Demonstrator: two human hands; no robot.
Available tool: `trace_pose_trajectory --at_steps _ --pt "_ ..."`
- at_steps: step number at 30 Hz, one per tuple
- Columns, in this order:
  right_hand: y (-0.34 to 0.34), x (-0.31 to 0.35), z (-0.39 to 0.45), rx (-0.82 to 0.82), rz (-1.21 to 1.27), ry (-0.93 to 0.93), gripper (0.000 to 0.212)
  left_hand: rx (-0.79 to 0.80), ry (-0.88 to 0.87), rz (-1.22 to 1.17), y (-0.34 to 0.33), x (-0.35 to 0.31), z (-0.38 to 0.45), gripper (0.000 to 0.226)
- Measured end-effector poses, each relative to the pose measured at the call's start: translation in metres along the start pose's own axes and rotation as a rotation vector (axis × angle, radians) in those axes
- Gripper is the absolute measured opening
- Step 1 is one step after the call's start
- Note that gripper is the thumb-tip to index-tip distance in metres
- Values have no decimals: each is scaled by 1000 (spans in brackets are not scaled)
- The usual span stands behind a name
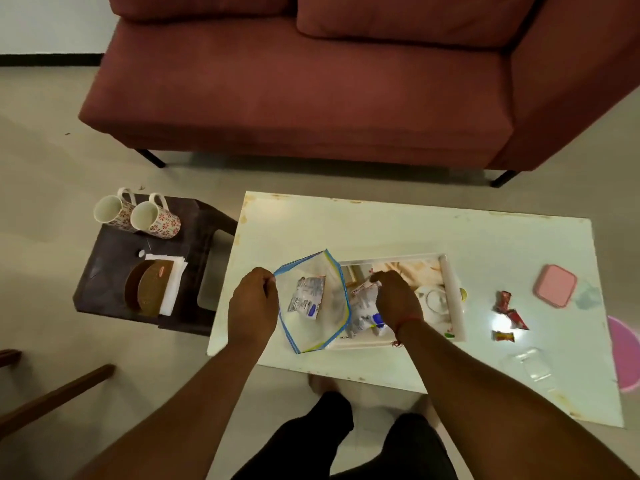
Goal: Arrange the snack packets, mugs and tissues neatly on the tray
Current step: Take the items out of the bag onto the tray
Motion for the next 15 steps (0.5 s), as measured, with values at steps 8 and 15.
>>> trace_pose_trajectory --at_steps 8,15 --pt "98 66 -46 -150 26 353 26 30 -112 -26 -15 -90 -37 12" --pt "105 46 -53 322 -139 197 37 -45 -261 -120 -23 -179 -91 8"
Point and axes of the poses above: each hand's wrist, its own z-axis towards the middle knuckle, its own y-axis out of the back of the hand, x = y × z, the point moved 7 cm from there along z, towards the middle knuckle, and after that the axes turned 9 degrees about y, right-handed, at the moved point
